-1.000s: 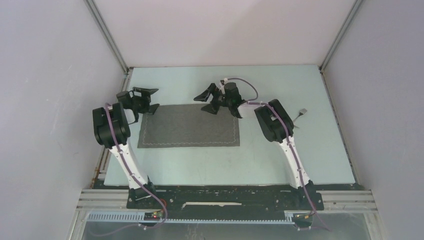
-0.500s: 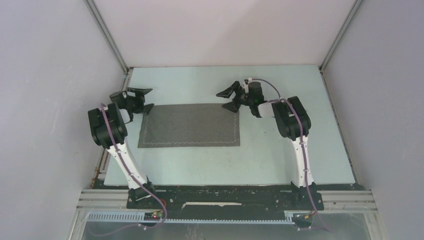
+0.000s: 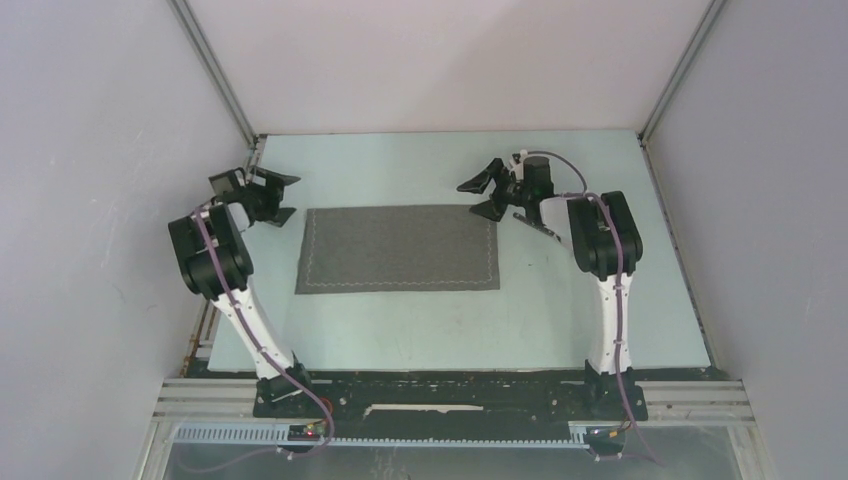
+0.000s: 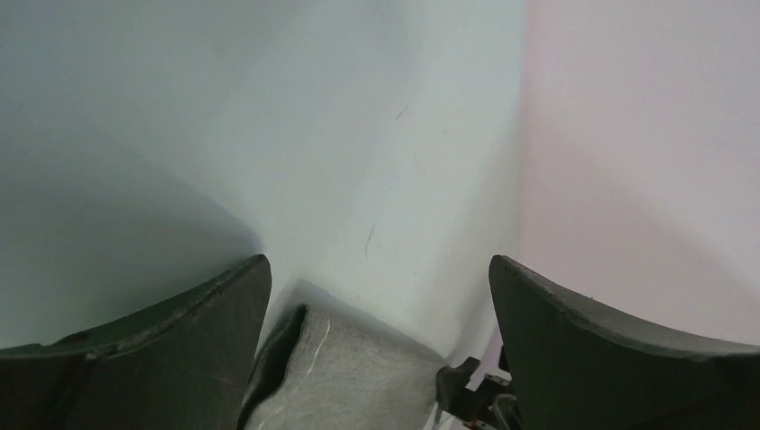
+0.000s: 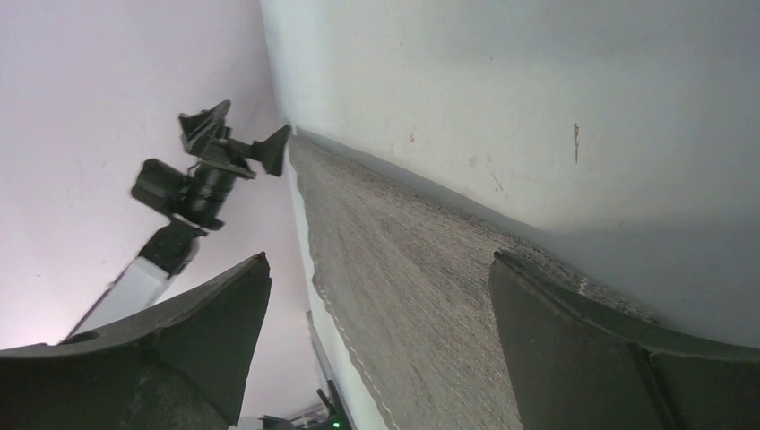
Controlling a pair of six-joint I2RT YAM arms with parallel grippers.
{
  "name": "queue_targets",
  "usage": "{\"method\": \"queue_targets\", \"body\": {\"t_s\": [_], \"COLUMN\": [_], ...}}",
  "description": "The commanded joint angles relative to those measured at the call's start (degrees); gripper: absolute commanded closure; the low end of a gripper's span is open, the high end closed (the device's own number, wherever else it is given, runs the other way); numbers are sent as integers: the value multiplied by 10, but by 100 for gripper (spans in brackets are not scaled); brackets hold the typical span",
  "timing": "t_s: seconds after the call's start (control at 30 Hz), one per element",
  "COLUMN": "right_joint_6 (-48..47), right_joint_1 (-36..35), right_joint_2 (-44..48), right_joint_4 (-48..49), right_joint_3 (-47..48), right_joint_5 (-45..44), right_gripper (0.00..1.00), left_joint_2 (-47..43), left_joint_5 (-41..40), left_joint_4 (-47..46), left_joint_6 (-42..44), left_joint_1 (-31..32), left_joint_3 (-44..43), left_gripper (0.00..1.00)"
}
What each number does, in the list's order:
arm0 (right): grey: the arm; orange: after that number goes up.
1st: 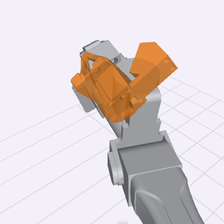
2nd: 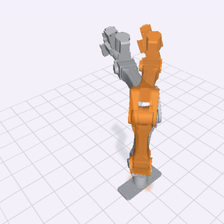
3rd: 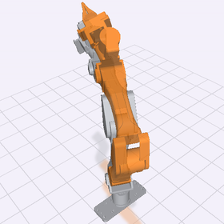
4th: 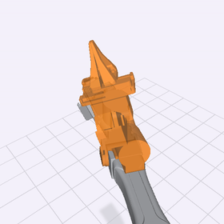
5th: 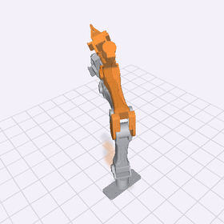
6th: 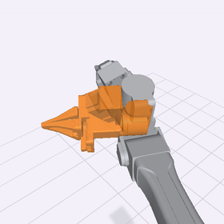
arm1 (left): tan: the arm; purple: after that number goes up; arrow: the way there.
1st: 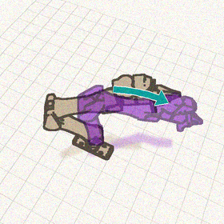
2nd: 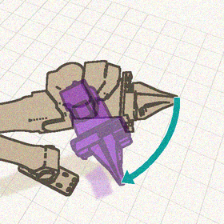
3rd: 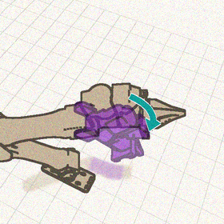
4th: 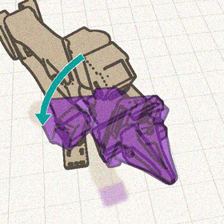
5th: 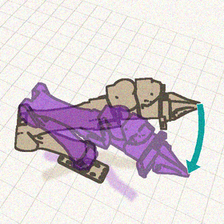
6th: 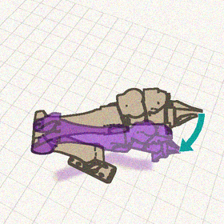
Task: Fold the napkin into a case and place the utensils inside
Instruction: Smooth out the rectangle-folded napkin at the center of the board, then pick up the rectangle-folded napkin from the center of the board.
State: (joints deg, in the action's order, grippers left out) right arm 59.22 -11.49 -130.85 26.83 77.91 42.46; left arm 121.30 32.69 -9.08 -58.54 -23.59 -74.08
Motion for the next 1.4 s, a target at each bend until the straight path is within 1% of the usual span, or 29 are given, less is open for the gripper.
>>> {"method": "queue_targets", "body": {"t_s": [0.0, 0.07, 0.13, 0.2, 0.23, 0.27, 0.3, 0.33, 0.37, 0.47, 0.5, 0.6, 0.63, 0.83, 0.9, 0.97, 1.07, 1.1, 1.27, 1.37], "right_joint_6": [-128, -205, -273, -312, -320, -325, -336, -347, -359, -396, -402, -401, -397, -390, -386, -383, -385, -385, -383, -377], "right_joint_1": [-5, -18, -32, -40, -42, -44, -47, -50, -54, -61, -59, -49, -46, -50, -50, -47, -44, -44, -48, -57], "right_joint_2": [56, 85, 122, 164, 188, 213, 247, 261, 287, 332, 346, 389, 399, 455, 481, 504, 521, 525, 524, 529], "right_joint_4": [-190, -322, -424, -484, -496, -499, -499, -507, -522, -568, -574, -565, -558, -563, -556, -551, -554, -551, -540, -516], "right_joint_3": [58, 97, 113, 101, 82, 59, 31, 8, -8, -49, -64, -108, -123, -158, -175, -188, -194, -197, -211, -232], "right_joint_5": [0, -32, -80, -116, -125, -125, -122, -123, -132, -169, -173, -150, -142, -135, -139, -138, -136, -135, -127, -128], "right_gripper": [0, 0, 0, 0, 0, 0, 0, 0, 0, 1, 2, 1, 2, 2, 2, 2, 2, 2, 2, 2], "left_joint_2": [-104, -131, -158, -198, -224, -249, -271, -288, -301, -329, -335, -352, -350, -312, -297, -284, -249, -247, -269, -281], "left_joint_5": [-42, -84, -143, -207, -219, -222, -224, -227, -235, -266, -271, -292, -287, -245, -214, -204, -204, -204, -226, -234], "left_joint_4": [115, 216, 320, 397, 404, 402, 405, 417, 436, 490, 494, 499, 499, 480, 472, 456, 467, 467, 477, 485], "left_joint_6": [98, 148, 196, 221, 223, 224, 228, 241, 260, 315, 328, 343, 343, 339, 334, 328, 330, 330, 339, 340], "left_joint_1": [3, 18, 40, 60, 66, 69, 69, 70, 71, 75, 74, 71, 68, 52, 51, 51, 51, 51, 51, 51], "left_joint_3": [-41, -72, -85, -50, -13, 29, 61, 84, 99, 136, 150, 183, 189, 220, 223, 231, 221, 222, 227, 235], "left_gripper": [0, 0, 0, 0, 1, 5, 13, 20, 22, 22, 21, 9, 7, 5, 5, 9, 18, 19, 20, 22]}}
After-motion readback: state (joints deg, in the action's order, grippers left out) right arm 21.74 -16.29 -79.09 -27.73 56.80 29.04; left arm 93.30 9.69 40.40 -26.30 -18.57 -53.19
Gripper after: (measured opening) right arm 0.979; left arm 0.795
